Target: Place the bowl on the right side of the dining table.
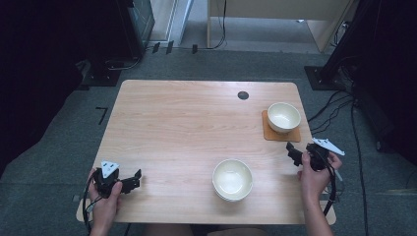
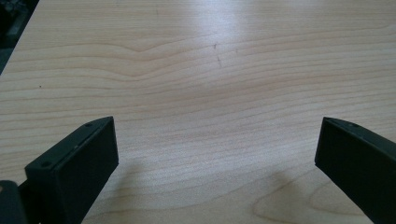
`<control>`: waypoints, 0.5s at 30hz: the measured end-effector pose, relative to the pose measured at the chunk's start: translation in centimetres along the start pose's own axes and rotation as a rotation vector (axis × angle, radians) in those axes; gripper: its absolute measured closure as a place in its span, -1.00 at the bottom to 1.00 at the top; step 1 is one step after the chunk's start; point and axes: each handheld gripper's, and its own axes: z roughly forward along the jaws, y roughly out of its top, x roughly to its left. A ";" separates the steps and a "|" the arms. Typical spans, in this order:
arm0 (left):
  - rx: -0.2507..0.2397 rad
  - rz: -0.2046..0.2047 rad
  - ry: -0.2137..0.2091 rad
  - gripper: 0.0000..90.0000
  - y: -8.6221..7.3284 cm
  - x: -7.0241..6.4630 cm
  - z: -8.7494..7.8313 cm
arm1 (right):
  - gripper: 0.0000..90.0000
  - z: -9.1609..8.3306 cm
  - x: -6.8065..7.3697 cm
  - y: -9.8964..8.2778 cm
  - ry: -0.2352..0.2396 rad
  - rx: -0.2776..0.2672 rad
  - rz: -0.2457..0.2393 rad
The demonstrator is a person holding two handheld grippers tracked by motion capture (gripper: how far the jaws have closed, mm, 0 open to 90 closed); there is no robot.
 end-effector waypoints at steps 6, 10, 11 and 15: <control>0.000 -0.001 -0.001 -1.00 0.0 0.0 0.0 | -0.60 -0.3 -0.2 -0.9 -0.001 0.012 -0.011; 0.001 -0.001 -0.001 -1.00 0.0 0.0 0.0 | -0.60 -0.6 -0.3 -1.5 -0.003 0.021 -0.014; 0.001 -0.001 -0.001 -1.00 0.0 0.0 0.0 | -0.60 -0.6 -0.3 -1.5 -0.003 0.021 -0.014; 0.001 -0.001 -0.001 -1.00 0.0 0.0 0.0 | -0.60 -0.9 -0.4 -2.0 -0.001 0.026 -0.019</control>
